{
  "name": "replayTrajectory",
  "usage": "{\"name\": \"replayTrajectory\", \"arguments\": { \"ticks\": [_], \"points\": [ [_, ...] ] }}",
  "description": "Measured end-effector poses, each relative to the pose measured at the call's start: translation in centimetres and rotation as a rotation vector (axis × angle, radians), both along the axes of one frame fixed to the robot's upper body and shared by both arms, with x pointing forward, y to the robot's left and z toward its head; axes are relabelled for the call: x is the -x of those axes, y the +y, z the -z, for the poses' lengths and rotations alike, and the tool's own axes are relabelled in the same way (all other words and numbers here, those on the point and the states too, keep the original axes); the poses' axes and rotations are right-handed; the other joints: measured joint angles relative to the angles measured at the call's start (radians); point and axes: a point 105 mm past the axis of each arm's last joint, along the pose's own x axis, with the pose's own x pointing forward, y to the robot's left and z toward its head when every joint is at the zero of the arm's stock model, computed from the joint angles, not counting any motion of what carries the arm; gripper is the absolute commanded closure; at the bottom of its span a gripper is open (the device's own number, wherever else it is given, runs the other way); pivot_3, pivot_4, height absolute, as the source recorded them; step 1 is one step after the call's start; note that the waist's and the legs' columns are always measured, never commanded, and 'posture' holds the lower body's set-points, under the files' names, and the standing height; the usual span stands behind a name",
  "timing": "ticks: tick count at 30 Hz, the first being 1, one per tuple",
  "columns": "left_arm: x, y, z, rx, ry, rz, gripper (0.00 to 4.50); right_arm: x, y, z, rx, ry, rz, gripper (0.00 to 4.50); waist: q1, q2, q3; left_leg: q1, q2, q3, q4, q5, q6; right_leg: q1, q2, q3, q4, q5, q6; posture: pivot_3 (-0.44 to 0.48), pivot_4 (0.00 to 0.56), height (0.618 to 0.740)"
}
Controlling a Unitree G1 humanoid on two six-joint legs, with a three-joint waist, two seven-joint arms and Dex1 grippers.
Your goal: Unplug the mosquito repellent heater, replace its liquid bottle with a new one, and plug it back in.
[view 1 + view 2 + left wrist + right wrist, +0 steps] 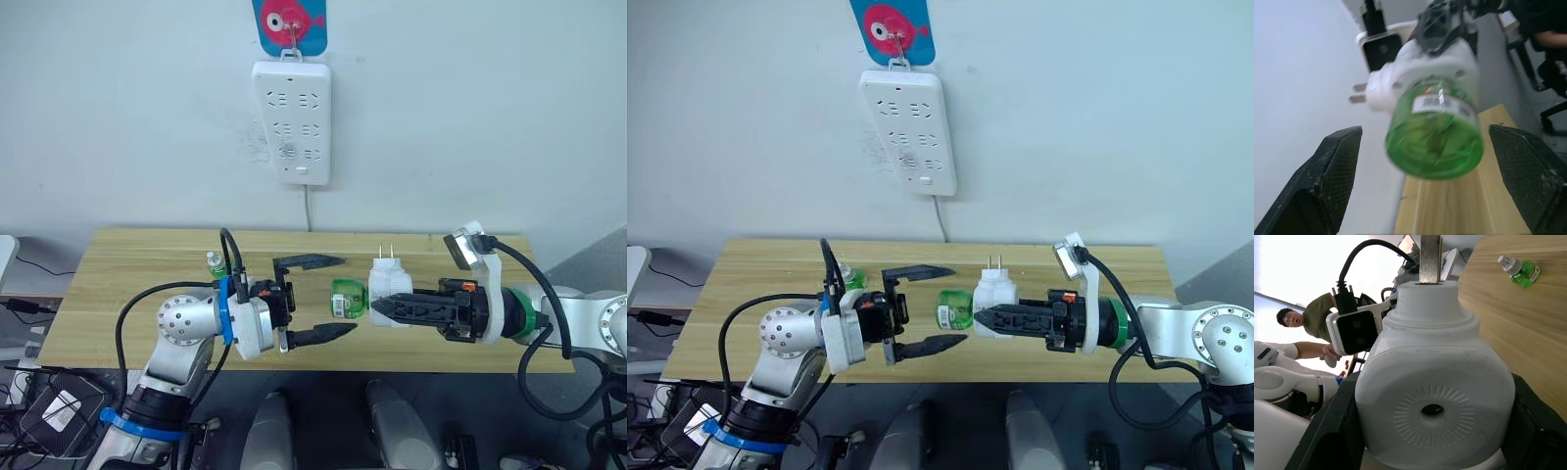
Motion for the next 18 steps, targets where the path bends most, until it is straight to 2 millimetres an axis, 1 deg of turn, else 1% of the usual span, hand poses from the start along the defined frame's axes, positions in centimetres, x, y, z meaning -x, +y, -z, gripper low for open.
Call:
{"name": "replayTrajectory", "arguments": {
  "ticks": [3,4,6,7,8,9,10,11,15,17,18],
  "points": [
    [0.12,-0.19,0.18,-0.006,0.007,0.01,0.09,0.0,0.0,0.0,0.0,0.0,0.0,1.46,0.0,0.0,0.0,0.0,0.0,0.0,0.0,0.0,0.0,0.0,0.0,0.0,0.0,0.0,0.0,-0.226,0.277,0.74],
    [0.15,-0.27,0.22,-0.006,0.01,0.013,0.51,0.0,0.0,0.0,0.0,0.0,0.0,1.46,-0.001,0.0,0.0,0.0,0.0,0.0,0.0,0.0,0.0,0.0,0.0,0.0,0.0,0.0,0.0,-0.226,0.277,0.74],
    [0.07,-0.3,0.1,-0.001,0.008,0.01,0.94,-0.01,0.0,-0.01,0.0,0.0,0.001,1.46,-0.001,0.0,0.0,0.0,0.0,0.0,0.0,0.0,0.0,0.0,0.0,0.0,0.0,0.0,0.0,-0.225,0.277,0.74],
    [-0.02,-0.35,-0.11,0.006,0.002,0.008,1.26,-0.01,0.0,-0.01,0.0,-0.001,0.001,1.46,-0.001,0.0,0.0,0.0,0.0,0.0,0.0,0.0,0.0,0.0,0.0,0.0,0.0,0.0,0.0,-0.224,0.278,0.74],
    [-0.08,-0.39,-0.26,0.011,-0.002,0.007,1.48,-0.01,-0.01,-0.02,0.0,-0.001,0.001,1.46,-0.001,0.0,0.0,0.0,0.0,0.0,0.0,0.0,0.0,0.0,0.0,0.0,0.0,0.0,0.0,-0.224,0.278,0.74],
    [-0.13,-0.41,-0.39,0.011,-0.007,0.007,1.87,-0.04,-0.02,-0.06,-0.002,-0.002,0.003,1.46,-0.001,0.0,0.0,0.0,0.0,0.0,0.0,0.0,0.0,0.0,0.0,0.0,0.0,0.0,0.0,-0.224,0.278,0.74],
    [-0.11,-0.46,-0.42,0.01,-0.009,0.01,2.13,-0.1,-0.07,-0.17,-0.005,-0.007,0.007,1.46,-0.001,0.0,0.0,0.0,0.0,0.0,0.0,0.0,0.0,0.0,0.0,0.0,0.0,0.0,0.0,-0.221,0.275,0.74],
    [-0.09,-0.46,-0.44,0.008,-0.009,0.01,2.2,-0.09,-0.07,-0.2,-0.005,-0.009,0.007,1.46,-0.001,0.0,0.0,0.0,0.0,0.0,0.0,0.0,0.0,0.0,0.0,0.0,0.0,0.0,0.0,-0.22,0.275,0.74],
    [0.11,-0.3,-0.49,-0.015,0.009,0.02,2.2,0.09,0.04,-0.2,-0.002,-0.012,-0.001,1.46,-0.002,0.0,0.0,0.0,0.0,-0.001,0.0,0.0,0.0,0.0,0.0,-0.001,0.0,0.0,0.0,-0.212,0.277,0.74],
    [0.38,-0.05,-0.41,-0.086,0.126,0.044,2.2,0.43,0.27,0.02,0.007,-0.007,-0.02,1.46,-0.004,0.0,0.0,0.0,0.001,-0.001,0.0,0.0,0.0,0.0,0.001,-0.001,0.001,0.0,0.0,-0.207,0.275,0.74],
    [0.41,-0.01,-0.43,-0.124,0.239,0.051,2.2,0.5,0.32,0.22,0.012,0.001,-0.024,1.46,-0.007,0.0,0.0,0.0,0.001,-0.002,0.0,0.0,0.0,0.0,0.001,-0.001,0.001,-0.002,0.003,-0.207,0.275,0.74]
  ]
}}
